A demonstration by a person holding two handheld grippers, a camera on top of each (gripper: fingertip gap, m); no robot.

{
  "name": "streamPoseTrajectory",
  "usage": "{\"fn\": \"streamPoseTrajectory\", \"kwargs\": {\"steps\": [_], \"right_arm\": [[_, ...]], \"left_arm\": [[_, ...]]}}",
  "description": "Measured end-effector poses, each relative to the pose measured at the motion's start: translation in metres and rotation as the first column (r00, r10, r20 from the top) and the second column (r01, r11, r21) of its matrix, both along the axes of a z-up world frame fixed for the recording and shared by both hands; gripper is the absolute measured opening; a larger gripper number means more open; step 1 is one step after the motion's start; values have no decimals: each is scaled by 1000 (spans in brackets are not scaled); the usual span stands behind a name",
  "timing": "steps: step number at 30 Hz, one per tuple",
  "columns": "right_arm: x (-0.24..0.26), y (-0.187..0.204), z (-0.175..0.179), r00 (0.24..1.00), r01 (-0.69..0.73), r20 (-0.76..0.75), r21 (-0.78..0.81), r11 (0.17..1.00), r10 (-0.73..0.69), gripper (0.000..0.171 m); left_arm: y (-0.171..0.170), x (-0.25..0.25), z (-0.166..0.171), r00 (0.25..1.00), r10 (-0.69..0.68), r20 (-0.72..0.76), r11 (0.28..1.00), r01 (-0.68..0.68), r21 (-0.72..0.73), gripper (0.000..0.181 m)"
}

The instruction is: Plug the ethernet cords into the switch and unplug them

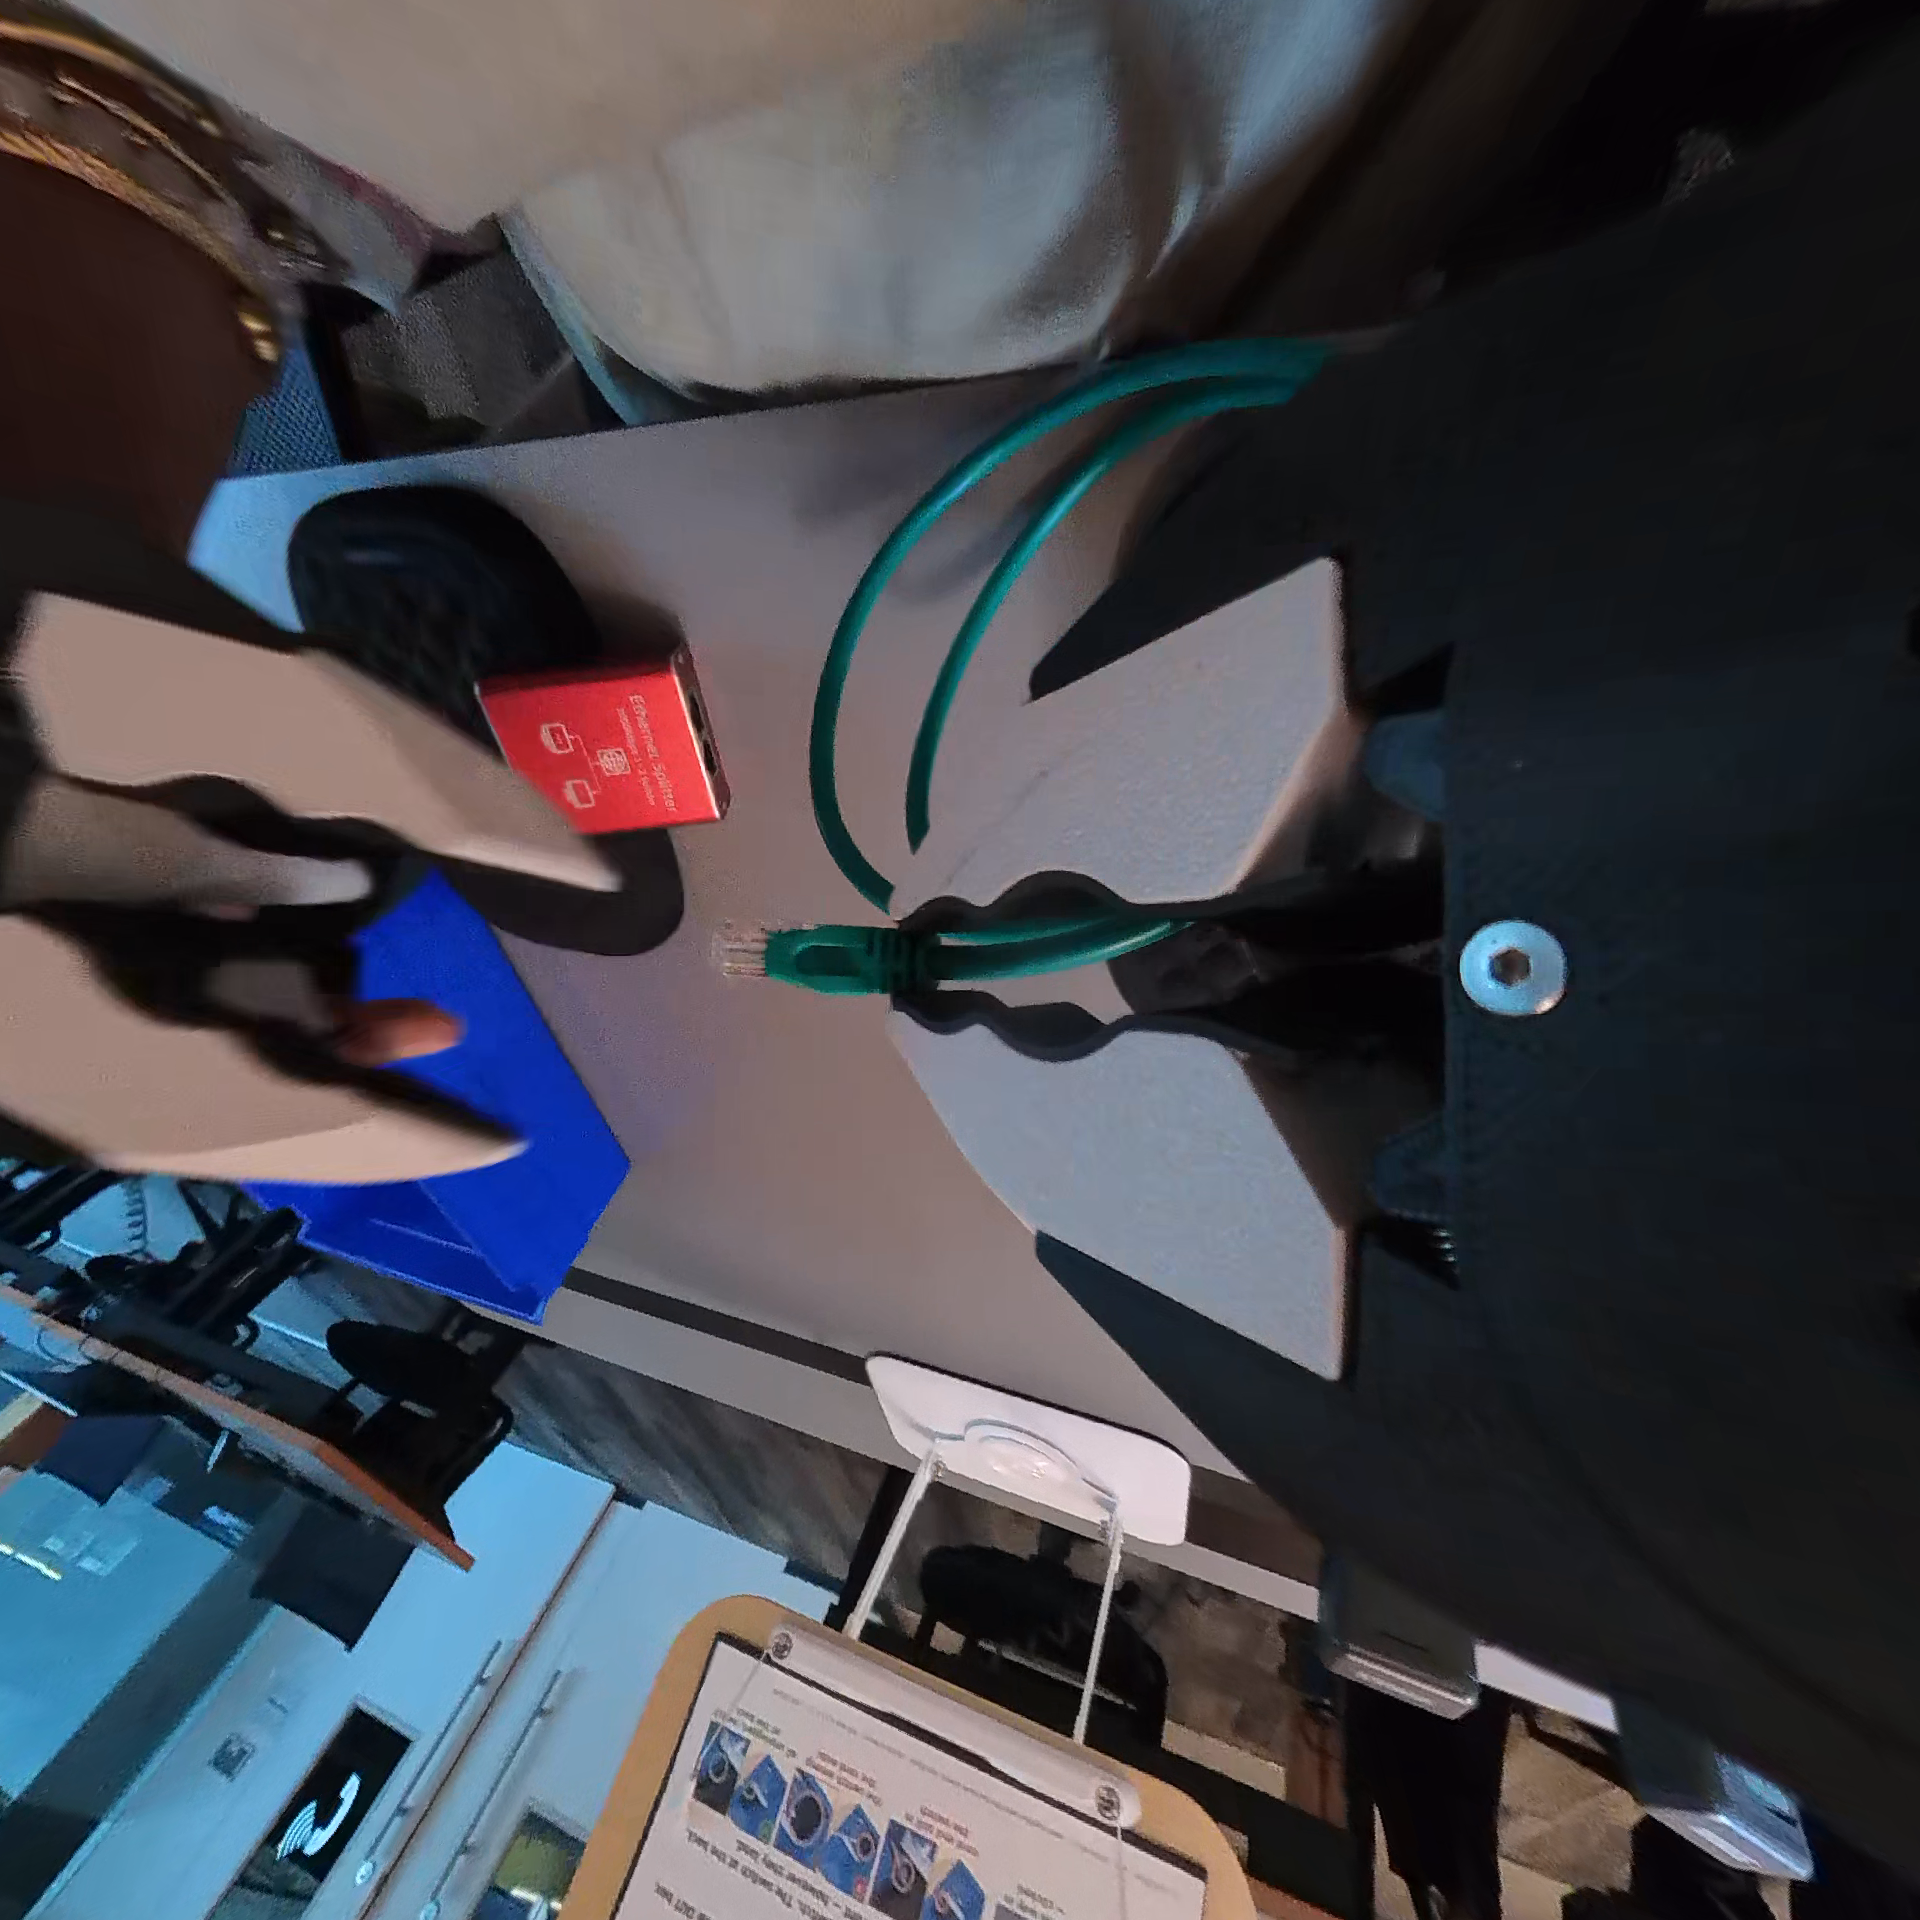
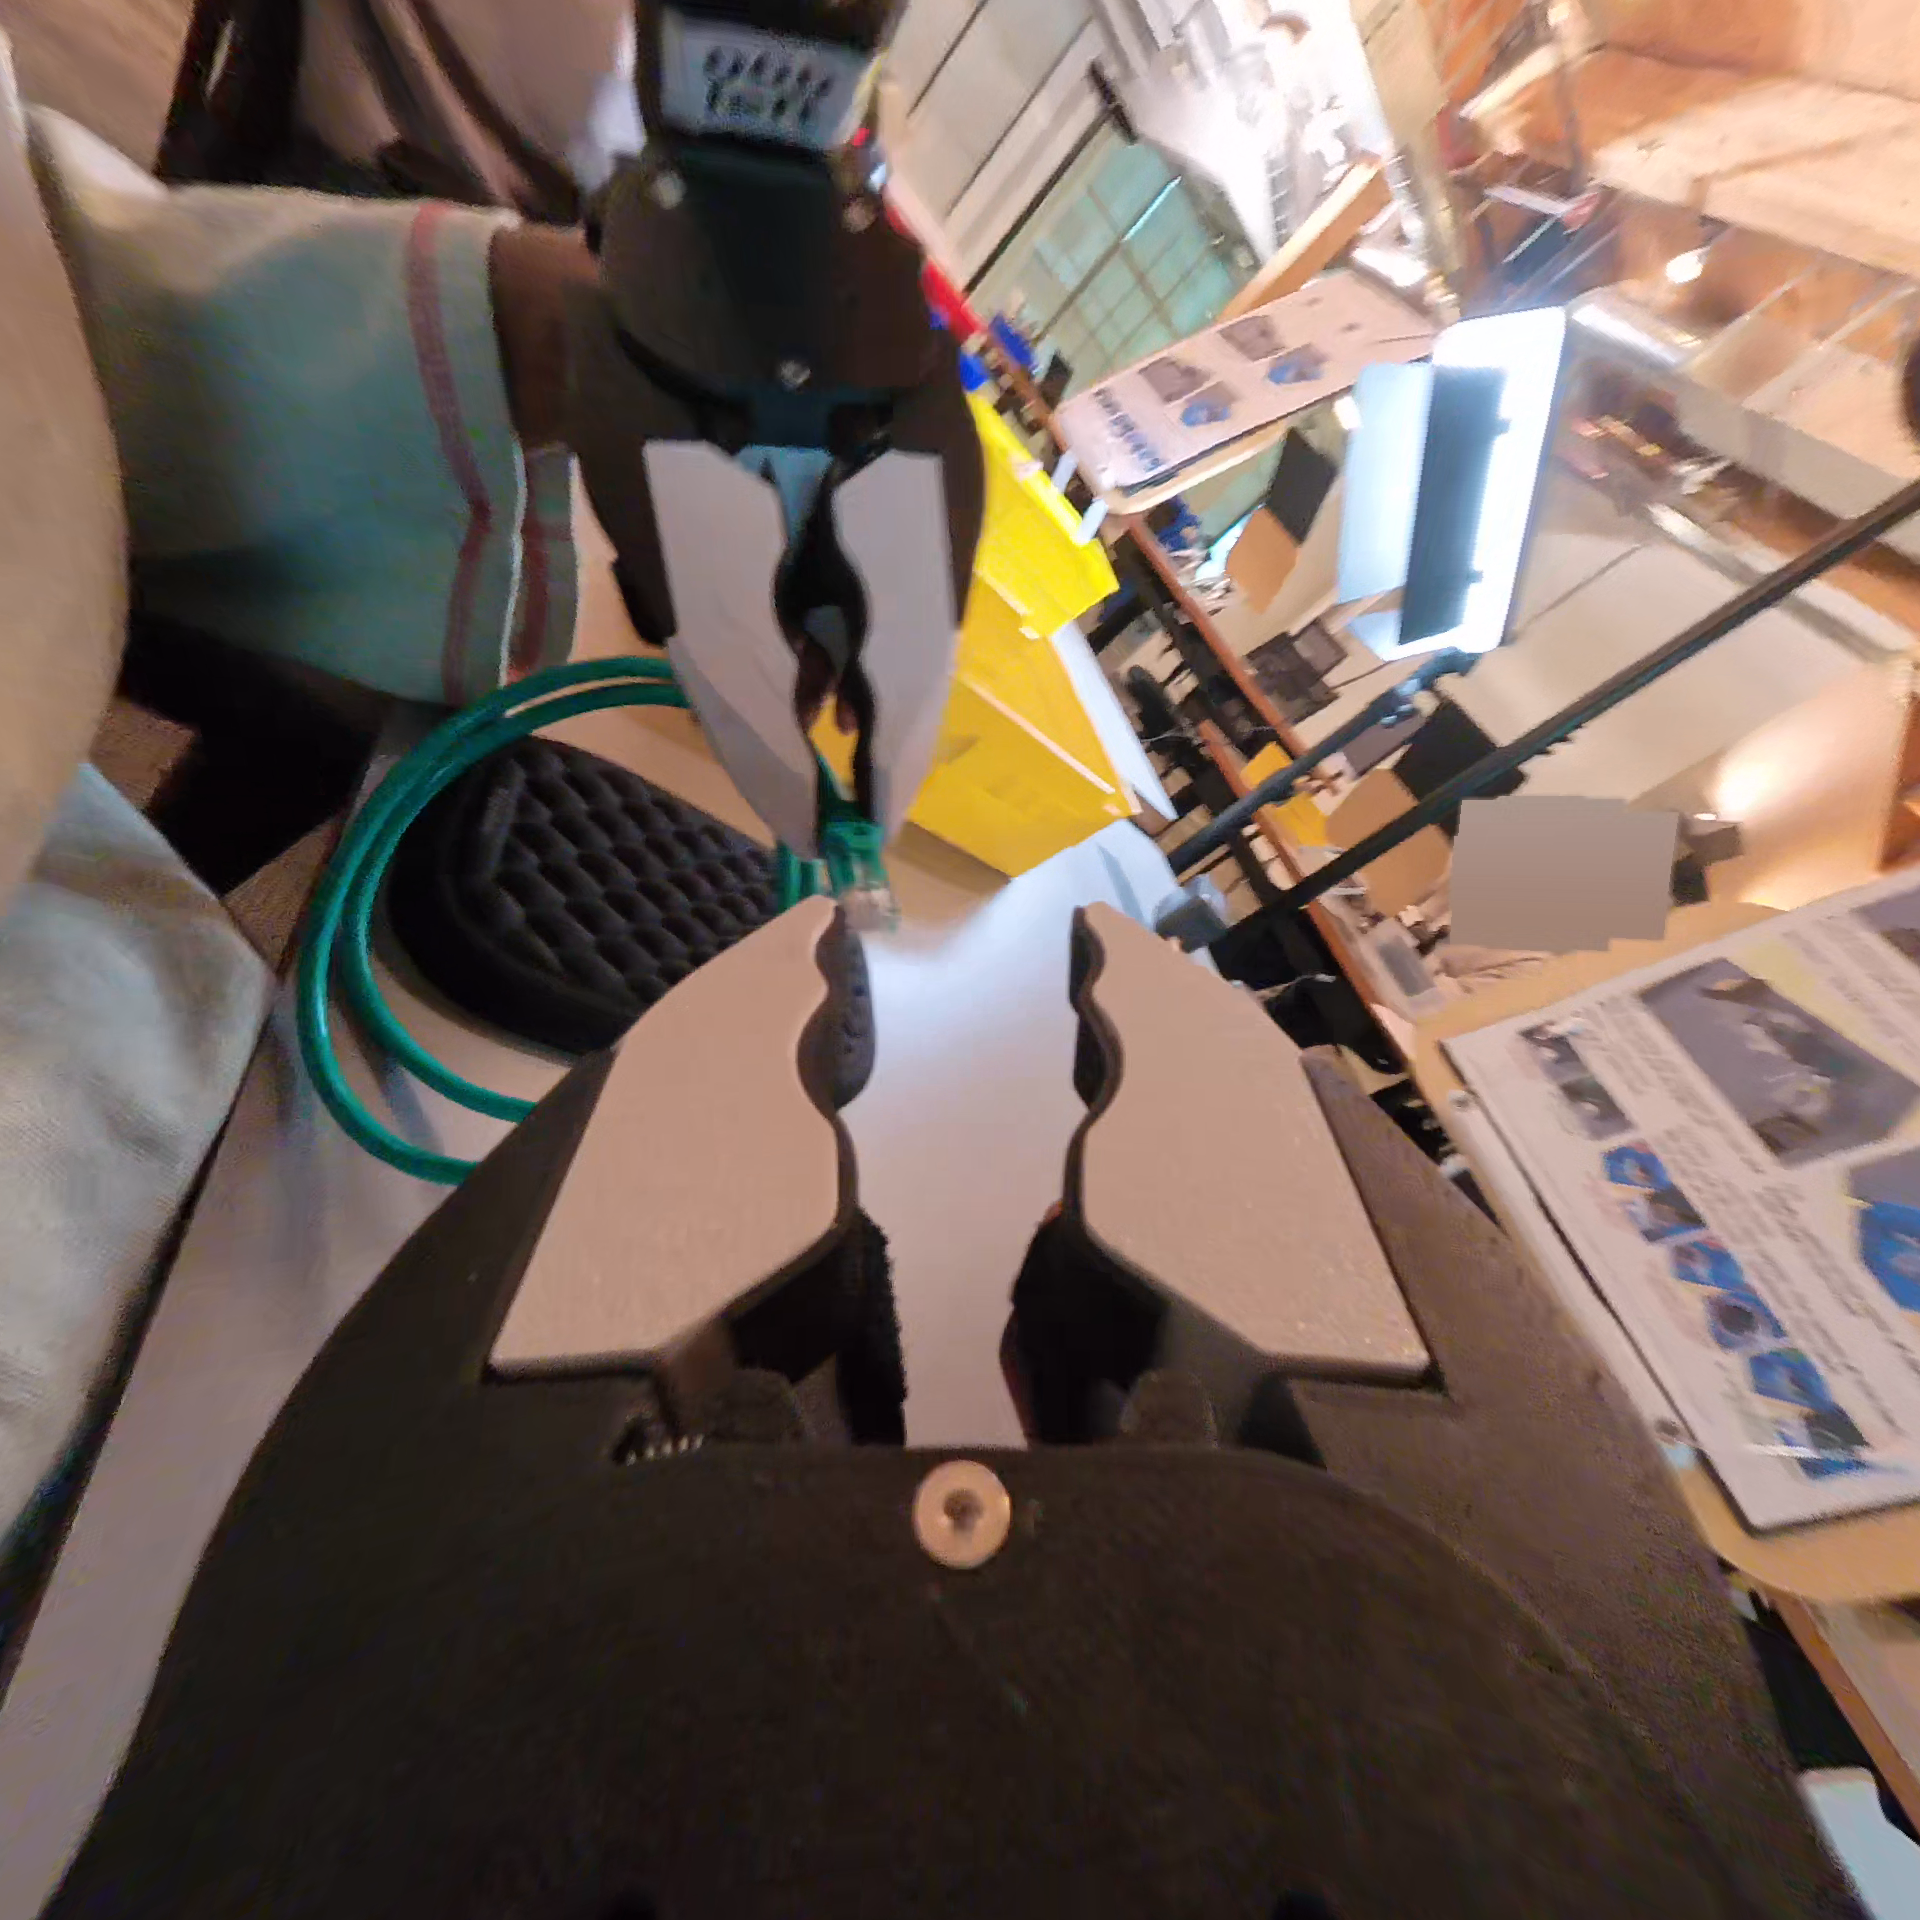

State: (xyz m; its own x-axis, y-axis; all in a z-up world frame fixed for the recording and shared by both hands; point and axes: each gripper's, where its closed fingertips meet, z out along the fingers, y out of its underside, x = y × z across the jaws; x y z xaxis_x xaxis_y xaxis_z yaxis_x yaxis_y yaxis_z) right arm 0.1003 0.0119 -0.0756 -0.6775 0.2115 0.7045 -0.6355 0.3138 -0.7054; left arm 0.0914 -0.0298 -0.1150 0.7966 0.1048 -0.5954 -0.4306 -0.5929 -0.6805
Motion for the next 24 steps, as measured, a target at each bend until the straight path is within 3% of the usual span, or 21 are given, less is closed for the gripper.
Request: {"fn": "streamPoseTrajectory", "kwargs": {"steps": [4,7,11,17,21,24], "right_arm": [[-2,51,20,997,75,29,-76,994,-73,47],[-3,80,-13,977,130,155,130,983,-150,57],[3,108,-85,851,94,425,453,887,-307,95],[-22,109,-133,782,22,554,432,902,-284,101],[-27,105,-149,767,22,560,464,886,-313,117],[-28,103,-156,762,12,560,492,871,-326,112]], "left_arm": [[-6,-5,-1,1000,15,-8,1000,-15,3,11],[-8,-11,-4,999,38,-32,999,-39,-22,11],[-3,-11,-5,998,29,-53,999,-30,-27,11],[-1,-8,-6,999,5,-35,1000,-6,-19,11],[-2,-10,-9,999,7,-33,1000,-8,-20,11],[-3,-11,-10,999,9,-37,1000,-10,-26,11]]}}
